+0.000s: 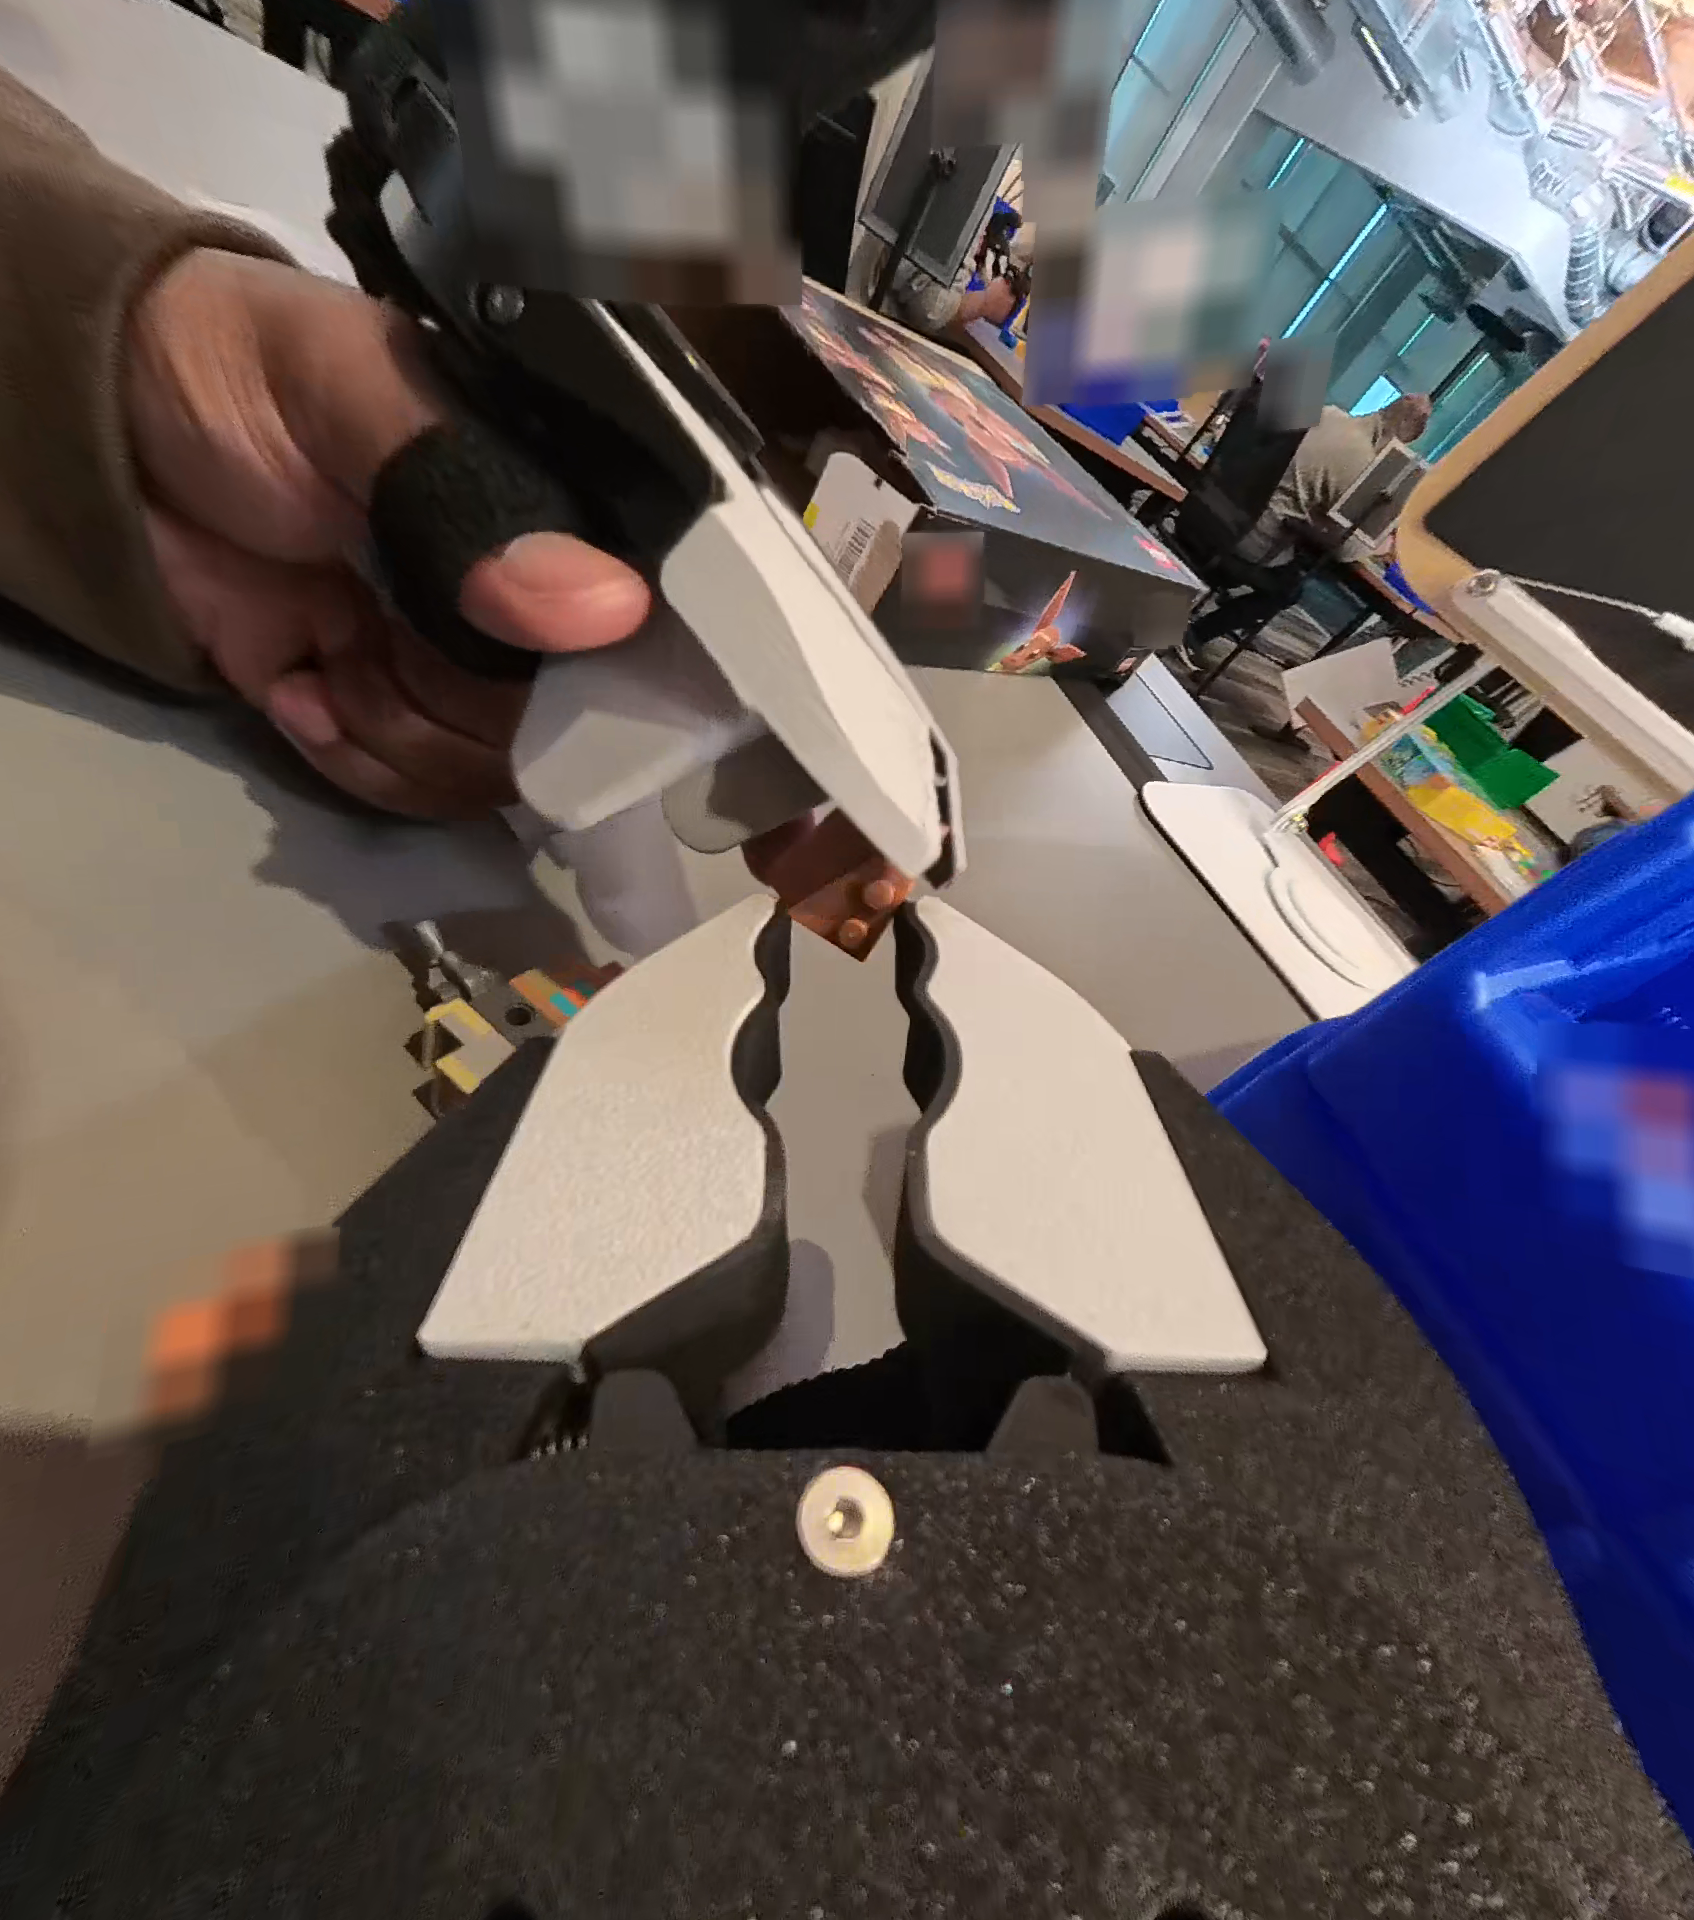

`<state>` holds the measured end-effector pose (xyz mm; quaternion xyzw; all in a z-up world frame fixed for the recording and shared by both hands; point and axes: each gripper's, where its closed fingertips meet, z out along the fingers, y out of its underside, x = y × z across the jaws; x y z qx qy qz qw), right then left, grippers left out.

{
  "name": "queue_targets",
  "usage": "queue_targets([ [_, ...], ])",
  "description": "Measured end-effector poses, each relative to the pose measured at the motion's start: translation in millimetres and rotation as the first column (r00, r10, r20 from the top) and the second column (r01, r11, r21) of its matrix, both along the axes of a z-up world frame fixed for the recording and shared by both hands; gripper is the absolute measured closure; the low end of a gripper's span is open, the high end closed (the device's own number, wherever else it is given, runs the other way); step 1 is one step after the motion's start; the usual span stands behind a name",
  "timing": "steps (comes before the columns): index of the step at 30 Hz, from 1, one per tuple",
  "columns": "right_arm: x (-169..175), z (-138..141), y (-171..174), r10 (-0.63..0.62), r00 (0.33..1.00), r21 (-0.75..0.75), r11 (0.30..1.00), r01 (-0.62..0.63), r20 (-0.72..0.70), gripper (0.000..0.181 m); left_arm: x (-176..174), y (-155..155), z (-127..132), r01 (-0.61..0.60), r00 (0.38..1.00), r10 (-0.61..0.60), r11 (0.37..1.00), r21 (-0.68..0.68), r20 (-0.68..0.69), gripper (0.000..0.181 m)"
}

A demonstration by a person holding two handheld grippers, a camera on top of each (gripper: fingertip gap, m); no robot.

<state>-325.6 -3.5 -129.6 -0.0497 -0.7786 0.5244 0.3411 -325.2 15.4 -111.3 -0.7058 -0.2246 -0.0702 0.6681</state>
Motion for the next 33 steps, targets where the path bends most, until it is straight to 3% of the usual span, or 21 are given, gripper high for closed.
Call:
queue_targets([
  [14,-5,1,3,-0.066,0.990,0.090,0.993,0.078,-0.122,0.163,-4,-1,-1,-0.023,0.993,0.018,0.999,0.043,0.114,0.169],
  [16,-4,3,4,-0.064,0.990,0.083,0.994,0.075,-0.126,0.181,-5,-5,2,-0.023,0.994,0.016,0.998,0.065,0.109,0.169],
  [19,4,10,1,-0.016,0.997,0.018,1.000,0.017,-0.080,0.181,-16,-15,0,-0.066,0.995,0.063,0.997,0.035,0.075,0.169],
  [24,-9,9,8,-0.103,0.988,0.024,0.994,0.106,-0.119,0.181,-14,-14,11,-0.059,0.991,0.042,0.989,0.136,0.126,0.169],
  [33,-1,28,5,-0.104,0.978,-0.072,0.993,0.092,-0.183,0.150,-8,-5,28,-0.102,0.961,-0.003,0.926,0.364,0.275,0.169],
])
